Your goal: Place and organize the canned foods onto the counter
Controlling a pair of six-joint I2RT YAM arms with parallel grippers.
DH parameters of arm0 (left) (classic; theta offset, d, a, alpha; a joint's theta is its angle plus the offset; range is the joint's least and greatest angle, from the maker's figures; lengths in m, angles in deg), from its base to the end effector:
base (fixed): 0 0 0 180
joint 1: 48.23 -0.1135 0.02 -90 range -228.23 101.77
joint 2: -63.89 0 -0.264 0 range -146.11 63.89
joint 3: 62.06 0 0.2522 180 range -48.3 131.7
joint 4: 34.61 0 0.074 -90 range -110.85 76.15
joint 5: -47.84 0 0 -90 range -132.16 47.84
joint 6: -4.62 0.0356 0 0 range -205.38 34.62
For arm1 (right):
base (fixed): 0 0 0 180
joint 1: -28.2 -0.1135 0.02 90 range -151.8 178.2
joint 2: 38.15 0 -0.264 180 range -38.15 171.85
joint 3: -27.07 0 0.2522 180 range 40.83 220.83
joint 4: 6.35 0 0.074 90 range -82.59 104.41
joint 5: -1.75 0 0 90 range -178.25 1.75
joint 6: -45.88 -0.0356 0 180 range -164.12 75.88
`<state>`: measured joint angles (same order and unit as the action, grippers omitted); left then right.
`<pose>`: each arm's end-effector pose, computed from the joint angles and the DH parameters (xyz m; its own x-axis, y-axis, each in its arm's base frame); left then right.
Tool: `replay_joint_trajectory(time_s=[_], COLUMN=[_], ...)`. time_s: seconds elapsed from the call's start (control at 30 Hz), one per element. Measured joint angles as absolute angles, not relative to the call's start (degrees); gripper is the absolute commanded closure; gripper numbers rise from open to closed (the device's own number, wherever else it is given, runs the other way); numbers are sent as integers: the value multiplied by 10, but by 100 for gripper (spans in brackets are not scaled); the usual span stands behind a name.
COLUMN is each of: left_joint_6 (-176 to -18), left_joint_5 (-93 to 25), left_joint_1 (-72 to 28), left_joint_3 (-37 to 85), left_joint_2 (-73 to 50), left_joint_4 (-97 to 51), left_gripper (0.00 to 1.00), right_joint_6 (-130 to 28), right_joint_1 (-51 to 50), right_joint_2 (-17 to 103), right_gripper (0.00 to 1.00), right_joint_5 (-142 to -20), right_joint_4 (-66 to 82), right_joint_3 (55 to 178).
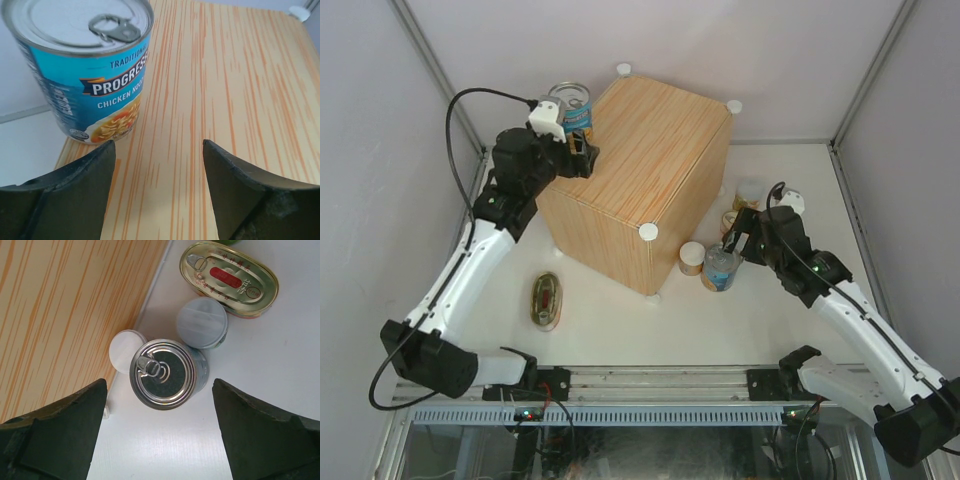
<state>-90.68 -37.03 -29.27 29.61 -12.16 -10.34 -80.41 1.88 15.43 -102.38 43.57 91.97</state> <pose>0.2897 -0.1029 0.4212 -0.1792 -0.0357 -0.9832 0.3923 0.9138 -0.1047 0.1790 0.0788 0.3077 -0.6040 0.3416 -0.7201 0.1222 0.9325 0.3398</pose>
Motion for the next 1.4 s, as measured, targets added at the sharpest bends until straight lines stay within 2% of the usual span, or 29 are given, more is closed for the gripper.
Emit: replay_joint_trajectory(time_s=[0.2,0.47,0.63,1.4], left_joint_6=[-902,-883,-864,-816], left_joint_5=[-370,-397,-409,-273], left_joint_1=[-293,-299,-316,-382], left_joint_3=[295,294,293,320], left_joint_2=[-72,-58,-64,-191], left_joint_4=[-95,-91,-109,-183], left_gripper=[26,7,3,1], right_joint_6=[-804,-804,-804,-786], right_joint_1=[14,4,4,9], right_joint_2=[168,175,175,204], right_gripper=[14,14,14,14], right_joint_5=[-1017,-1016,-1016,-1016], right_joint_4=[428,427,424,375], right_joint_3=[920,920,920,920])
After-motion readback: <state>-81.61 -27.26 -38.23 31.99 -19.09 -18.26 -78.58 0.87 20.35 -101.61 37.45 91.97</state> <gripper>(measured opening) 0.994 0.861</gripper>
